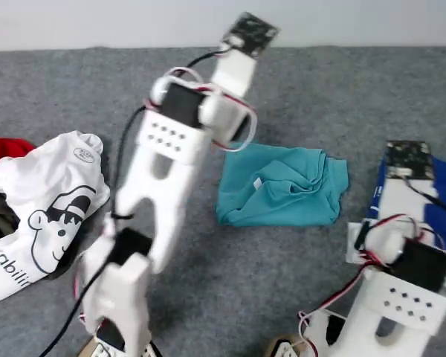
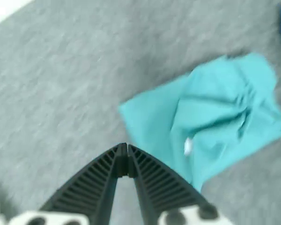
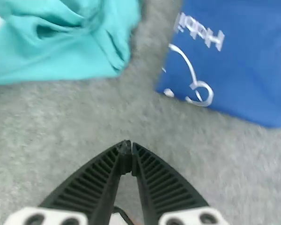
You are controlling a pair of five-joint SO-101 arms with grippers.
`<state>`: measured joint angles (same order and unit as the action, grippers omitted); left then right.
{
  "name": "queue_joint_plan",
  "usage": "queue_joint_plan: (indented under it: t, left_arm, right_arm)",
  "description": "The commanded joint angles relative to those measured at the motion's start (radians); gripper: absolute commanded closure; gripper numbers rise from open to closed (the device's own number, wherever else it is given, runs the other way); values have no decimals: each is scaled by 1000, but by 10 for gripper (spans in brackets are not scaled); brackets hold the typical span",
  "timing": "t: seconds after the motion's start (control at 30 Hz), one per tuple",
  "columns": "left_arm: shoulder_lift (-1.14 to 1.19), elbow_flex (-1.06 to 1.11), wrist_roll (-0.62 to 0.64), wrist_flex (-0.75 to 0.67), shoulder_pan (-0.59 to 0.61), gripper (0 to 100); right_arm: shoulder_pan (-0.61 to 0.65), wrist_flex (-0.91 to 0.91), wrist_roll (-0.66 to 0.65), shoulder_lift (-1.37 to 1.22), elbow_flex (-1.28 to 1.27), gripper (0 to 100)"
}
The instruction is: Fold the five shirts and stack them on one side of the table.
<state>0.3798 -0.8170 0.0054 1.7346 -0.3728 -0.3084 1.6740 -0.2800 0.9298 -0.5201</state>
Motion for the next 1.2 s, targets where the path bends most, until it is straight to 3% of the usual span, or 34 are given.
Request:
queue_joint_plan:
  t: [0.0,0.23,0.43,0.93,1.17]
  left_arm:
    - [-261,275,-57,23,61,995]
    - [-566,659,-87,21,144,995]
    - [-663,835,-94,17,192,995]
    - [-672,852,-29,-32,305,995]
    - [-672,854,-29,-32,404,995]
  right_arm:
    - [84,-51,54,-44,6,983]
    - [176,-206,221,-231,14,913]
    - [341,-291,201,-360,74,995]
    - [581,-302,201,-949,595,990]
    - [607,-222,146,-1285,944,990]
